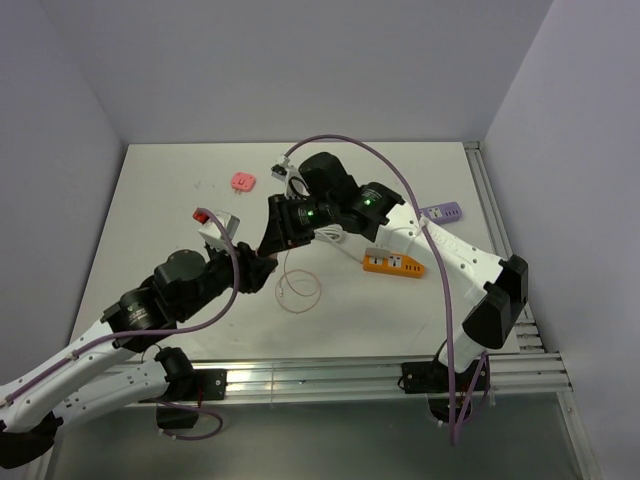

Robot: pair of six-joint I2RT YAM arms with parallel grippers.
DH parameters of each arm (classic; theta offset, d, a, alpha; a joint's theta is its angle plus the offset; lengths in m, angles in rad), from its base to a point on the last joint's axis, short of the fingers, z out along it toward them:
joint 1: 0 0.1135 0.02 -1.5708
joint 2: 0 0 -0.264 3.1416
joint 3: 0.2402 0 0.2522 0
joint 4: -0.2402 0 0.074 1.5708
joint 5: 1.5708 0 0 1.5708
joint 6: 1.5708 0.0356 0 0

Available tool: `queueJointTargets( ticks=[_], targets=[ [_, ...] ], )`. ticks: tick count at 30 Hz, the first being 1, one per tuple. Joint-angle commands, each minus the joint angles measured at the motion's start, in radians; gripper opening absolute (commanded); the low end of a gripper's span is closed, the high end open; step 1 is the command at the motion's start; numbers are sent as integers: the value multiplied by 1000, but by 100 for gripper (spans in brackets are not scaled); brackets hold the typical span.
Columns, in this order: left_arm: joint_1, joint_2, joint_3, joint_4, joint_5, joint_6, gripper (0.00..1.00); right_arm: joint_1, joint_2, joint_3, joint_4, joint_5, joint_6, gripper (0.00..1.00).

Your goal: Insert the plug

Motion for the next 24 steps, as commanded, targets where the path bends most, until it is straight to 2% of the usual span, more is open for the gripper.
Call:
queueJointTargets(
  ticks=[1, 6, 9, 10, 16, 18, 24],
  targets=[
    [-15, 24, -3, 1, 26, -21, 49, -1, -75, 2, 120, 24, 17, 0],
    [-18, 29, 7, -3, 20, -23, 45, -1, -73, 5, 130, 37, 17, 0],
    [-19, 32, 15, -13, 18, -28, 54, -1, -75, 5, 130, 54, 11, 0],
    [-19, 27, 15, -14, 12, -31, 61, -1, -75, 5, 131, 51, 11, 0],
    [-22, 20, 12, -19, -5, -43, 66, -4, -73, 6, 131, 44, 6, 0],
    [-22, 13, 9, -19, -6, -46, 63, -4, -73, 6, 130, 41, 5, 0],
    [-24, -2, 0, -20, -39, -54, 46, -4, -93, -23, 142, 43, 12, 0]
  ],
)
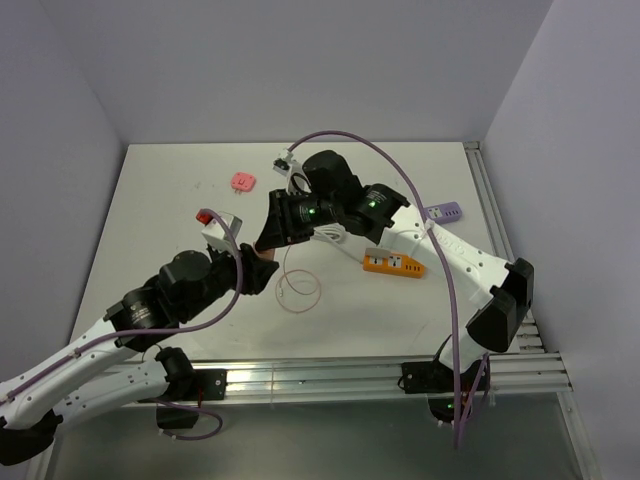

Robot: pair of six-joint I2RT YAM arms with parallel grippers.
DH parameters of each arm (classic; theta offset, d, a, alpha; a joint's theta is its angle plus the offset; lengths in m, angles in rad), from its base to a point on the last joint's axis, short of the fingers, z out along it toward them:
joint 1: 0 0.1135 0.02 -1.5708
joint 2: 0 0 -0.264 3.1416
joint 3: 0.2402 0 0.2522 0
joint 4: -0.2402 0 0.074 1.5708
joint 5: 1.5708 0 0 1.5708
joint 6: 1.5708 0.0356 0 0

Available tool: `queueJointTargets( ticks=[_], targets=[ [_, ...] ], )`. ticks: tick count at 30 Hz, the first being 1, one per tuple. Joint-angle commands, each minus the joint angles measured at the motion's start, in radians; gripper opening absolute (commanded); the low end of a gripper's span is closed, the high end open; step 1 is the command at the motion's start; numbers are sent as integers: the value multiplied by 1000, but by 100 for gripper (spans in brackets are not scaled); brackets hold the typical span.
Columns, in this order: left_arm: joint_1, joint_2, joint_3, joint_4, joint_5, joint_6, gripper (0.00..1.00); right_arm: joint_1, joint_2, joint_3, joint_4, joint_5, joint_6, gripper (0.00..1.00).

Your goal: Insert the plug

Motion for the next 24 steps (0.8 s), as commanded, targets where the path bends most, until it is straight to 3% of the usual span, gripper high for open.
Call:
queueJointTargets(
  ticks=[1, 5, 10, 18, 24],
  targets=[
    [-9, -26, -1, -5, -21, -20, 40, -4, -66, -13, 99, 2, 11, 0],
    [-9, -31, 2, -15, -51, -26, 25, -4, -57, -10, 87, -32, 5, 0],
    [-9, -23, 21, -35, -84, -17, 0, -6, -51, 10, 15, -59, -48, 19],
    [-10, -26, 28, -41, -73, 14, 0, -9, -14, 36, -22, -170, -75, 23],
    [-12, -38, 27, -51, -67, 22, 0, -10, -17, 25, -17, -174, -73, 19]
  ],
)
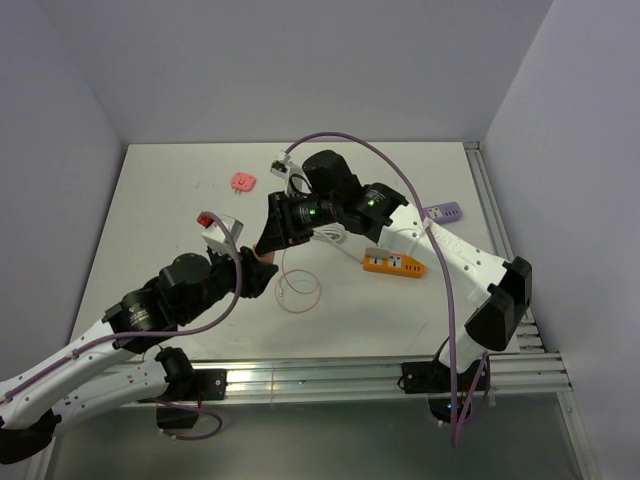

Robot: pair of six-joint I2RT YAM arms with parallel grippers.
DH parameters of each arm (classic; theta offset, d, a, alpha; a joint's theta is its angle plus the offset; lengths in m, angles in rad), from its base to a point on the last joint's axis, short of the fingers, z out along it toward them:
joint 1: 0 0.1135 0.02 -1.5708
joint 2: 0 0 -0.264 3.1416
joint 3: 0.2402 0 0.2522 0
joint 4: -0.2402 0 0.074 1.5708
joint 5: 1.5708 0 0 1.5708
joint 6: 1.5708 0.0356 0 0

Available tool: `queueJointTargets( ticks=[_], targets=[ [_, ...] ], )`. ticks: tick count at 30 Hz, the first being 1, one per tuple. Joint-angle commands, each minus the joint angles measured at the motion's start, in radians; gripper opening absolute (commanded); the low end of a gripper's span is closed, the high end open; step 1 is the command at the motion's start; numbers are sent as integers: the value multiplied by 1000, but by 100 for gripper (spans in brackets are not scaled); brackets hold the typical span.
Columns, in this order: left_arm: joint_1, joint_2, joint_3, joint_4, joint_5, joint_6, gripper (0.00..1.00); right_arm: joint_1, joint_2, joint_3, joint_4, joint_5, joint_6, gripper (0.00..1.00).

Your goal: Insert the plug

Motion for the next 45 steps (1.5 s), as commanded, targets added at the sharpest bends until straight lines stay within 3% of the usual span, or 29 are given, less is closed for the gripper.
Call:
queueJointTargets(
  ticks=[1, 7, 13, 15, 16, 17, 19, 20, 21, 24, 25, 26, 27, 33, 39, 45],
  targets=[
    [6, -26, 27, -34, -47, 11, 0, -5, -19, 33, -22, -109, -39, 20],
    [5, -29, 44, -57, -41, 38, 0, -7, -5, 50, -62, -129, -74, 33],
    [5, -15, 52, -72, -43, 47, 0, -8, 18, 58, -51, -166, -68, 29],
    [5, -13, 58, -81, -43, 47, 0, -8, 20, 53, -36, -180, -64, 25],
    [5, -13, 56, -83, -47, 46, 0, -8, 20, 46, -28, -187, -62, 10],
    [5, -15, 61, -84, -52, 46, 0, -7, 18, 41, -21, -200, -62, 0],
    [5, -20, 64, -89, -61, 37, 3, -7, 14, 32, -11, -189, -65, 0],
    [5, -17, 70, -94, -85, 29, 12, -7, 11, 30, -8, -178, -65, 0],
    [3, -18, 73, -97, -95, 23, 36, -7, 3, 21, 2, -146, -62, 0],
    [3, -36, 75, -97, -126, 3, 74, -7, -3, 21, 10, -74, -82, 0],
    [5, -43, 78, -103, -136, -6, 80, -8, -9, 22, 18, -56, -93, 0],
    [5, -50, 87, -109, -151, -14, 92, -13, -11, 24, 22, -27, -99, 0],
    [5, -65, 95, -120, -193, -20, 94, -19, -11, 36, 22, 44, -110, 0],
    [5, -144, 148, -184, -302, -55, 94, -79, 33, 172, 3, 162, -240, 0],
    [5, -187, 110, -144, -279, -57, 91, -137, 75, 416, -10, 253, -353, 0],
    [5, -191, 41, -95, -213, -80, 90, -223, 63, 533, 59, 251, -418, 0]
  ],
)
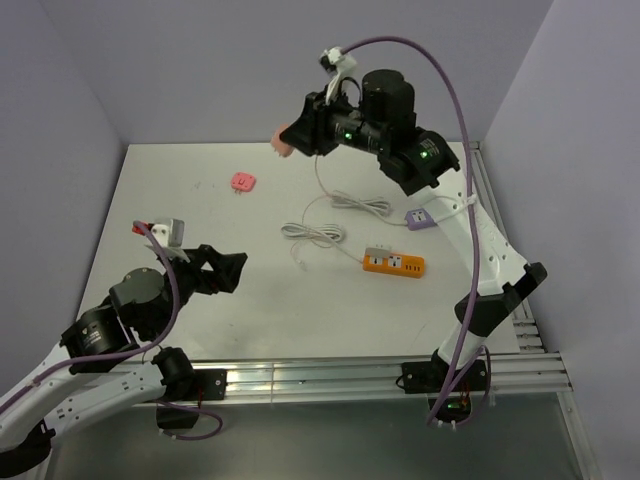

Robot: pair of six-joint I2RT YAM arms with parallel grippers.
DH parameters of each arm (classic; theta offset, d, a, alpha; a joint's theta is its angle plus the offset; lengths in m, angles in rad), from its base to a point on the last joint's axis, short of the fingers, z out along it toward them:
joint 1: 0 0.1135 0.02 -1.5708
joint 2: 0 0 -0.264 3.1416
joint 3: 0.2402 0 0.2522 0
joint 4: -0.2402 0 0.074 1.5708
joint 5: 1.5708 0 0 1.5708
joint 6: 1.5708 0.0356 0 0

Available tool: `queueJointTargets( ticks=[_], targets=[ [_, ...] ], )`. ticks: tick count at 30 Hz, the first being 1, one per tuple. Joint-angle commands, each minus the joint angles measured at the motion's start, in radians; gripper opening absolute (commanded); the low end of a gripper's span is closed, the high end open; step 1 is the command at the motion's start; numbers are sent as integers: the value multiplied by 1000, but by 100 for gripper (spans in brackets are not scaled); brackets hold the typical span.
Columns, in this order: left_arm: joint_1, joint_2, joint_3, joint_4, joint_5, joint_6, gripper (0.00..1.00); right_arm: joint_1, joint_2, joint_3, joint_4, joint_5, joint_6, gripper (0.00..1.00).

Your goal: Insert the plug

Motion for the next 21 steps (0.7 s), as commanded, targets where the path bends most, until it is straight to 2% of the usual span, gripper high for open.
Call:
queueJointTargets(
  ticks=[1, 6, 9, 16, 21],
  targets=[
    [2, 0, -30, 55, 45, -28, 90, -41, -28, 55, 85, 58, -97, 0],
    [2, 14, -59, 86, 80, -40, 89, -48, -78, 6, 223, 145, -215, 0],
    [2, 30, -76, 109, 102, -61, 89, -74, -59, 47, 232, 202, -282, 0],
    [2, 125, -114, 166, 184, -120, 89, -183, -12, 81, 175, 176, -345, 0],
    [2, 232, -104, 212, 206, -149, 89, -253, -40, -51, 149, 103, -318, 0]
  ],
)
